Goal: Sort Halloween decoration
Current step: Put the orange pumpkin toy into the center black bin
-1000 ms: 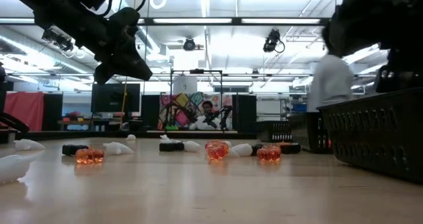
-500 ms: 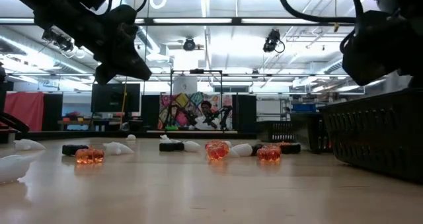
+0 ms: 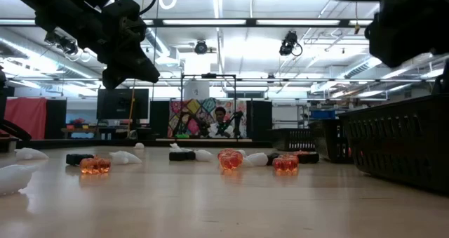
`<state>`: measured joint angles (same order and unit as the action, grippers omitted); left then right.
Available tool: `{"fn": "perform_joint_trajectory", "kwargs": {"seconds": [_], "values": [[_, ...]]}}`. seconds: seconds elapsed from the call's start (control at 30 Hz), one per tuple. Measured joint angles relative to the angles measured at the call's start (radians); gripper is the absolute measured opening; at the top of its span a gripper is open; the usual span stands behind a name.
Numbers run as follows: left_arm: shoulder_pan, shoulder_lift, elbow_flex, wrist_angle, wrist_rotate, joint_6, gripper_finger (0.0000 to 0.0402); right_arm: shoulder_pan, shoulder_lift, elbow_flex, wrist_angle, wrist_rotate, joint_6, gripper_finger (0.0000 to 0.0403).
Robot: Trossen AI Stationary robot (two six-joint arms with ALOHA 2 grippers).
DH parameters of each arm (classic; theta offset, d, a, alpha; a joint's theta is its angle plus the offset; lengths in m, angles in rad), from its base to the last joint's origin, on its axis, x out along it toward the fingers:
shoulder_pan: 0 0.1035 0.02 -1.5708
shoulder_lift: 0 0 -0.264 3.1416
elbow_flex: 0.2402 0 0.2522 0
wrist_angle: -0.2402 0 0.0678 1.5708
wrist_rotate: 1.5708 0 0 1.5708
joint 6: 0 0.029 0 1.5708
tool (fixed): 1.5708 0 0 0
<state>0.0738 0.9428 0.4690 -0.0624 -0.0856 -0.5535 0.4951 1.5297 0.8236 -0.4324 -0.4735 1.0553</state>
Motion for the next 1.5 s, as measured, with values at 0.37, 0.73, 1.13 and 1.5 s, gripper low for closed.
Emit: {"fn": "perform_joint_trajectory", "kwargs": {"seconds": [0.37, 0.73, 1.13, 1.5], "values": [[0.002, 0.000, 0.000, 0.013, 0.003, 0.024, 0.0069, -0.114, -0.011, 0.260, -0.315, 0.206, -0.164, 0.0153], [0.002, 0.000, 0.000, 0.014, 0.003, 0.025, 0.0069, -0.282, 0.147, 0.428, -0.309, 0.310, -0.571, 0.0153], [0.002, 0.000, 0.000, 0.012, 0.004, 0.058, 0.0069, -0.434, 0.451, 0.657, -0.495, 0.352, -0.725, 0.0175], [0.002, 0.000, 0.000, 0.011, 0.005, 0.103, 0.0069, -0.514, 0.567, 0.670, -0.638, 0.326, -0.798, 0.0223]]}}
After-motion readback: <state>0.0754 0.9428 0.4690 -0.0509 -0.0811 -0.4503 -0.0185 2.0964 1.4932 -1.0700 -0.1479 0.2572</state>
